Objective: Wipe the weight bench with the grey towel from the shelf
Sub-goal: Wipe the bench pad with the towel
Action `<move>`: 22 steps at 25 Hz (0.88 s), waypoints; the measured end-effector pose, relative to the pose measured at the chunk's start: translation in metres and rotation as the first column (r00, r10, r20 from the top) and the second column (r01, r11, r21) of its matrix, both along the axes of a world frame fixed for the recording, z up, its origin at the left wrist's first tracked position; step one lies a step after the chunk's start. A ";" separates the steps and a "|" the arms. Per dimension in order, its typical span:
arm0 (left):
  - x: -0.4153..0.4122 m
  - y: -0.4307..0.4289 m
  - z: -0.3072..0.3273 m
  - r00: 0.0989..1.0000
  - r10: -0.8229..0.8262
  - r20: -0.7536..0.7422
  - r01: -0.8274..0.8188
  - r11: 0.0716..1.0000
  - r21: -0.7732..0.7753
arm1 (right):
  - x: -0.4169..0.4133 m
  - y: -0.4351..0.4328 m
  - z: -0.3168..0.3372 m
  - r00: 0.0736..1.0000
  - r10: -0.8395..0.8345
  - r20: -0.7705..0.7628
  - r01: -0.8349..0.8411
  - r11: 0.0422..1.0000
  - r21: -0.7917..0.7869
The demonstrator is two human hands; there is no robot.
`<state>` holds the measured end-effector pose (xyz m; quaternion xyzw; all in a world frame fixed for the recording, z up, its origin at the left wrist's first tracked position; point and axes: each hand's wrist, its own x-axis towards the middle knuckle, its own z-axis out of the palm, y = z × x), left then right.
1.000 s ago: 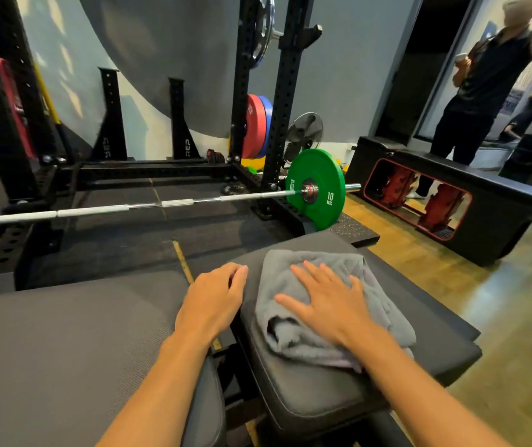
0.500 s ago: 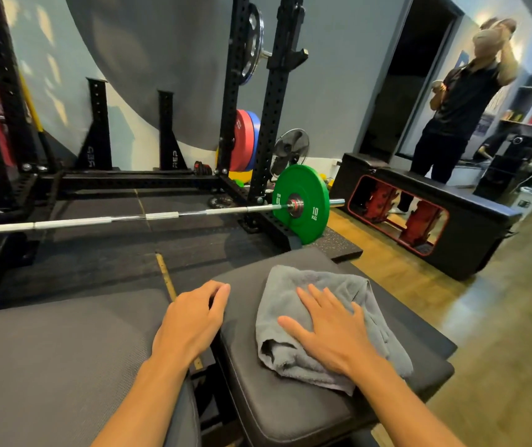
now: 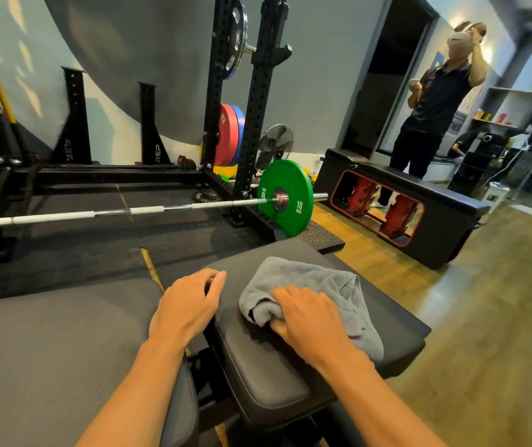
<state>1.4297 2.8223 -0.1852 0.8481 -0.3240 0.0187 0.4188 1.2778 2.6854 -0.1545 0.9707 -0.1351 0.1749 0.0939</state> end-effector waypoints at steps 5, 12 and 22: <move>-0.007 0.005 0.001 0.996 -0.074 0.056 0.073 0.997 0.022 | -0.007 0.007 0.067 0.992 0.099 -0.082 -0.067 0.943 0.327; -0.013 0.011 0.011 0.992 0.025 -0.127 -0.028 0.999 -0.025 | 0.005 -0.031 0.181 0.997 0.081 0.009 -0.065 0.727 0.683; 0.002 0.002 -0.008 1.000 0.001 -0.008 -0.001 0.999 -0.049 | 0.044 -0.027 -0.001 0.910 -0.236 -0.342 0.366 0.844 0.393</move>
